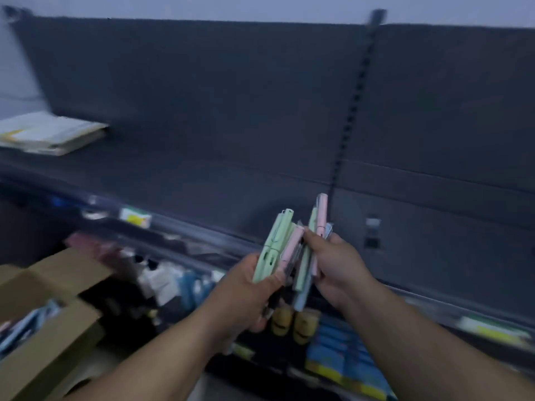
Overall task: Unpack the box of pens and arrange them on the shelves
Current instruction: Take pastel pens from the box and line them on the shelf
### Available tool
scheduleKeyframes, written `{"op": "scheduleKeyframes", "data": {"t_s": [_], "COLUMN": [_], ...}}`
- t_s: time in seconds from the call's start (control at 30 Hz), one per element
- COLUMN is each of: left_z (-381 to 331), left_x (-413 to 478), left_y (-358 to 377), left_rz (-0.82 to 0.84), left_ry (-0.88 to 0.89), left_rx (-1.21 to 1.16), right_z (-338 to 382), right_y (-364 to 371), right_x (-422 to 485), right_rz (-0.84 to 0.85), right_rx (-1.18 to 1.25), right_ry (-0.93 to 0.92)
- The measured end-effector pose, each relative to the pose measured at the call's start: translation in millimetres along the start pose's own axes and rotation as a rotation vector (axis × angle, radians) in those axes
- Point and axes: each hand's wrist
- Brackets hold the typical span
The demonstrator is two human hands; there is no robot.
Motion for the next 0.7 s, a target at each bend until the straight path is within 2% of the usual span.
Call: {"op": "scheduleKeyframes", "data": {"t_s": [0.17, 0.33, 0.7], "left_z": [-23.4, -41.0, -74.0], "left_x": [-2.5, -5.7, 38.7], "left_y": [133.8, 230.2, 350.7], "left_rz": [0.211, 0.375, 0.539], "left_ry": [0.038, 0.079, 0.088], "left_rx": [0.052, 0.165, 0.187], "right_z": [49.5, 72.8, 101.6], "right_y": [-143.5, -250.4, -356.5], "right_x": [-39.0, -76.4, -86.0], "right_rz": [-0.233, -0.426, -0.652], "right_rx": [0.069, 0.154, 0.276], "right_ry": [-0.060, -0.106, -0.103]}}
Point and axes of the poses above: each hand's wrist, its own x-axis towards the middle knuckle, its own y-axis out of the palm, z = x × y, and after that the axes turned 8 degrees about -y, right-handed
